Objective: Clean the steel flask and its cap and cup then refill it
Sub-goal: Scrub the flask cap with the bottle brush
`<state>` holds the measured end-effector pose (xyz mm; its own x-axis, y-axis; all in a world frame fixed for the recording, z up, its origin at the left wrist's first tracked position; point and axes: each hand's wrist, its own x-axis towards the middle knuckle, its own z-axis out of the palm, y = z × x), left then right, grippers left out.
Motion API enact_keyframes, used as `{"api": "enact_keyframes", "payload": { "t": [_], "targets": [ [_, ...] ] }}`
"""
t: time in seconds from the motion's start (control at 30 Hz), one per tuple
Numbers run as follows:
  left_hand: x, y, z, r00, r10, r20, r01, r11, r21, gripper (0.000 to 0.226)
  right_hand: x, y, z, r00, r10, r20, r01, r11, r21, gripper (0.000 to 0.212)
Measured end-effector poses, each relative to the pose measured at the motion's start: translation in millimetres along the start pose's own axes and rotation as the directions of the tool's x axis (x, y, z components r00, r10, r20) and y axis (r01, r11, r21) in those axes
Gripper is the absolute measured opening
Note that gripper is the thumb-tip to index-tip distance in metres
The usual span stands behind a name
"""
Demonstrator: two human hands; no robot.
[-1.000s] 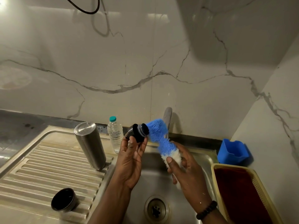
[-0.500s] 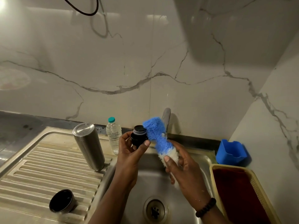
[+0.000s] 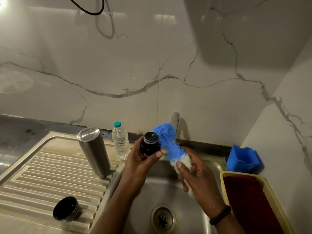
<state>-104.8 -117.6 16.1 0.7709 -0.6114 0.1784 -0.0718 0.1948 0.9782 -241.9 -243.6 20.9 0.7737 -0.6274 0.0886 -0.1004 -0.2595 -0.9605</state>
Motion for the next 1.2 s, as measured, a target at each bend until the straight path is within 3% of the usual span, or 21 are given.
{"api": "enact_keyframes", "payload": {
  "t": [0.3,0.47,0.67,0.8,0.93,1.07,1.2],
  "targets": [
    [5,0,-9,0.985,-0.049,0.166,0.029,0.992,0.119,0.061,8,0,-9,1.0,-0.009,0.008,0.009,1.0,0.002,0.041],
    [6,-6,-6,0.998,-0.017,-0.052,0.019,0.999,0.044,0.062,3,0,0,0.998,0.029,0.058,-0.033,0.997,0.064,0.044],
    [6,-5,-7,0.985,-0.005,-0.172,0.014,0.999,0.05,0.054,-4,2,3,0.999,0.043,0.031,-0.046,0.994,0.095,0.047],
    [8,-8,-7,0.988,-0.007,-0.153,0.015,0.999,0.051,0.06,-4,2,5,0.999,0.031,0.016,-0.032,0.998,0.058,0.046],
    [7,-11,-7,0.983,0.015,-0.182,-0.004,0.998,0.064,0.057,-7,-4,3,0.996,0.022,0.091,-0.026,0.999,0.045,0.047],
    [8,-14,-8,0.98,0.028,-0.196,-0.007,0.994,0.109,0.065,-1,0,-3,0.998,0.051,0.034,-0.052,0.998,0.031,0.046],
    [6,-18,-4,0.961,0.07,-0.267,-0.012,0.978,0.21,0.061,-6,-10,-1,0.987,0.048,0.152,-0.052,0.998,0.025,0.043]
  ]
}}
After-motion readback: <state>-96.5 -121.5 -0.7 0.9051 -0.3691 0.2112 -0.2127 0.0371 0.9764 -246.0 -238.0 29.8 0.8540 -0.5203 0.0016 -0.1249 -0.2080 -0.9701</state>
